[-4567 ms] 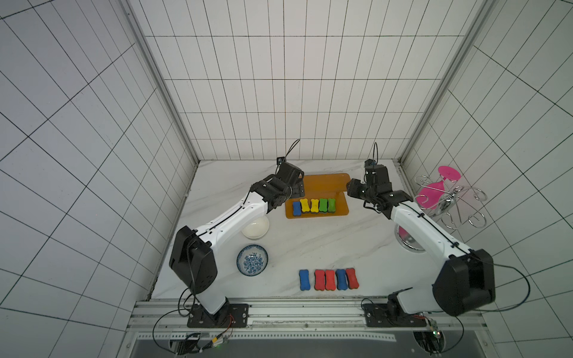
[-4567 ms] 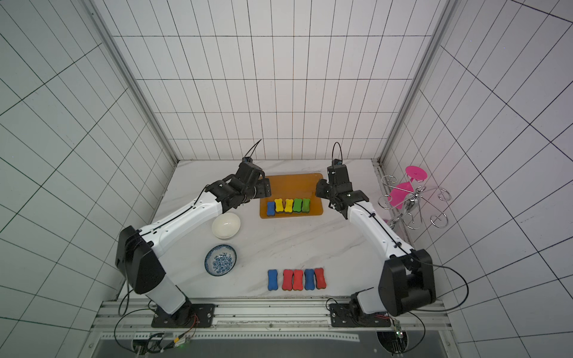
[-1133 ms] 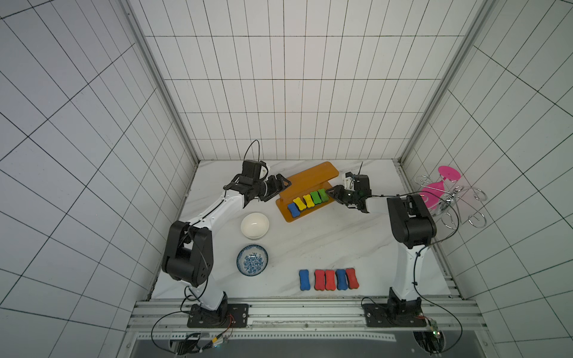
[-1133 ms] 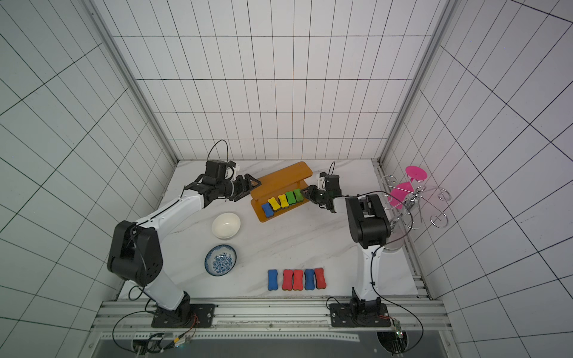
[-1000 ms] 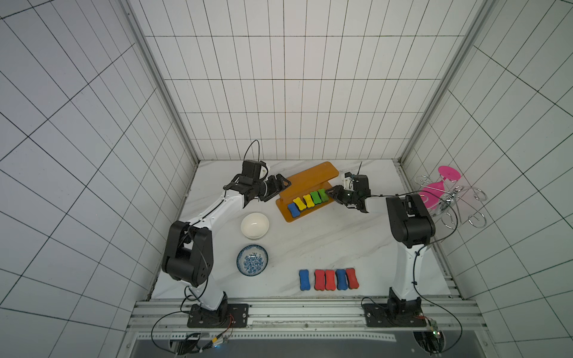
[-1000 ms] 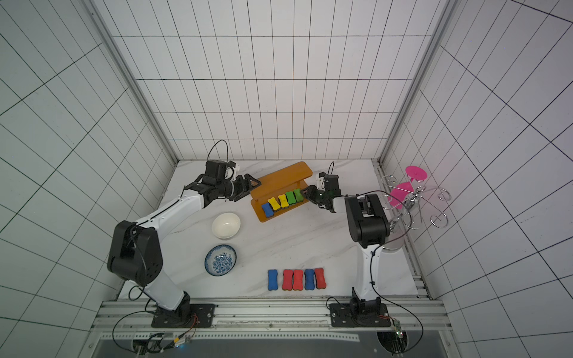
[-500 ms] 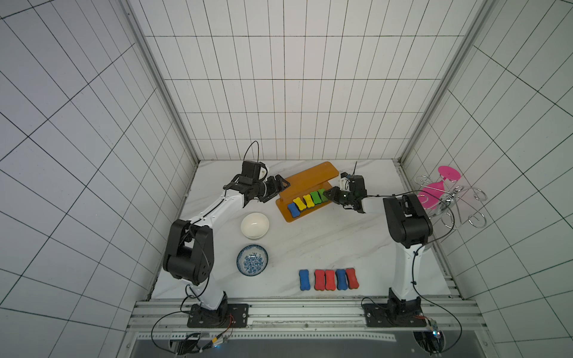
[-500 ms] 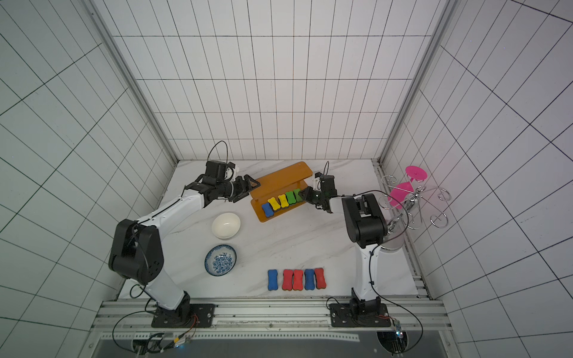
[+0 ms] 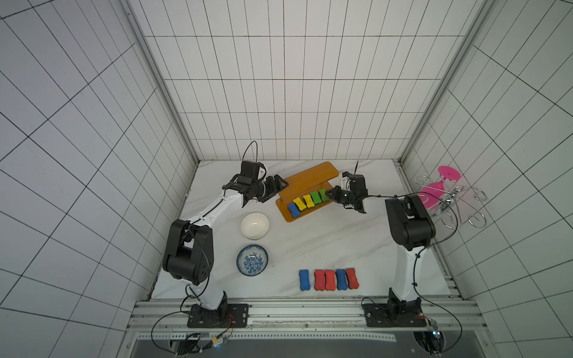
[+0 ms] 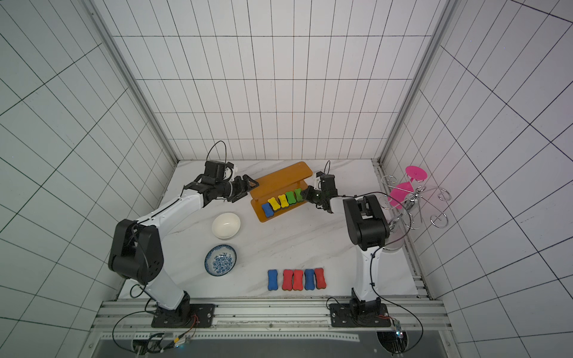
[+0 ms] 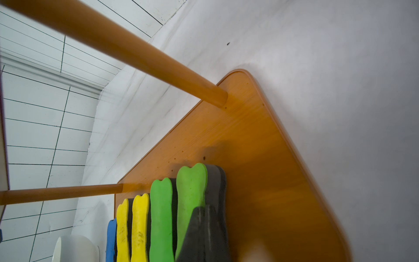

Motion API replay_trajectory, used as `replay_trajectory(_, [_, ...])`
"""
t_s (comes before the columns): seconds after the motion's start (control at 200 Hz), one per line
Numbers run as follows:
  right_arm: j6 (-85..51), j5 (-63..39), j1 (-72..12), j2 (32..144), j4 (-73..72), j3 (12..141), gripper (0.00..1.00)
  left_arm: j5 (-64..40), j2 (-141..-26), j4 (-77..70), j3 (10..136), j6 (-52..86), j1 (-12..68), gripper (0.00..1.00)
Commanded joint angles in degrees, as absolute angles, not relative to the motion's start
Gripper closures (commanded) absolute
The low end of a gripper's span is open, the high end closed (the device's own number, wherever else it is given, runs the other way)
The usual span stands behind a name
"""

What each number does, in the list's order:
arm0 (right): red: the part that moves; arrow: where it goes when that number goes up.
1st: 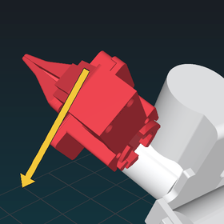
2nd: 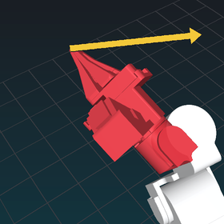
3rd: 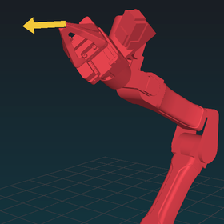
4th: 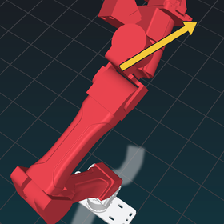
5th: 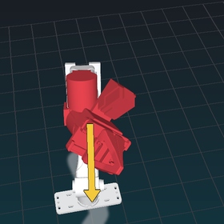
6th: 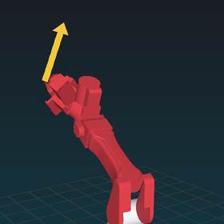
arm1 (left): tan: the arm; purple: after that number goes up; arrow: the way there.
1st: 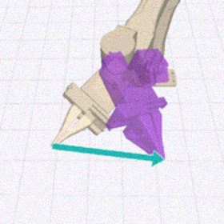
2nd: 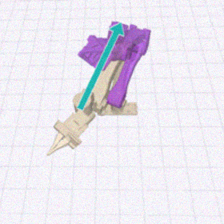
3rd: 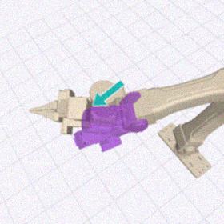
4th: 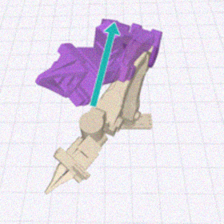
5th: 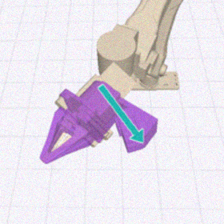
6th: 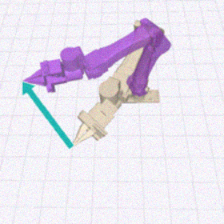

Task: Remove the whiteboard erasers from the shelf
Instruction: Pick up the whiteboard eraser from the shelf.

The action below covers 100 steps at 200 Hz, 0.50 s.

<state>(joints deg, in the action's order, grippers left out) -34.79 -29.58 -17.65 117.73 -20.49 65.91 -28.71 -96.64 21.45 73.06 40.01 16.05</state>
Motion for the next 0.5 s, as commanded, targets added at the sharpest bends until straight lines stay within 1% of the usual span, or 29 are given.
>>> replay_trajectory(0.0, [-37.9,-27.9,-17.8,113.9,-21.0,64.5,1.00,-27.0,-96.3,22.3,73.3,38.7,15.9,0.15])
replay_trajectory(0.15, [-39.1,-26.3,-18.0,111.4,-21.0,62.6,1.00,-26.5,-95.7,22.6,73.2,38.8,15.9,0.15])
replay_trajectory(0.3, [-39.6,-23.6,-18.6,107.5,-20.7,57.4,1.00,-26.2,-94.4,22.7,72.3,38.8,16.1,0.15])
replay_trajectory(0.495, [-39.7,-19.3,-20.0,94.9,-16.7,46.4,1.00,-25.6,-91.6,23.3,70.8,38.2,17.4,0.15])
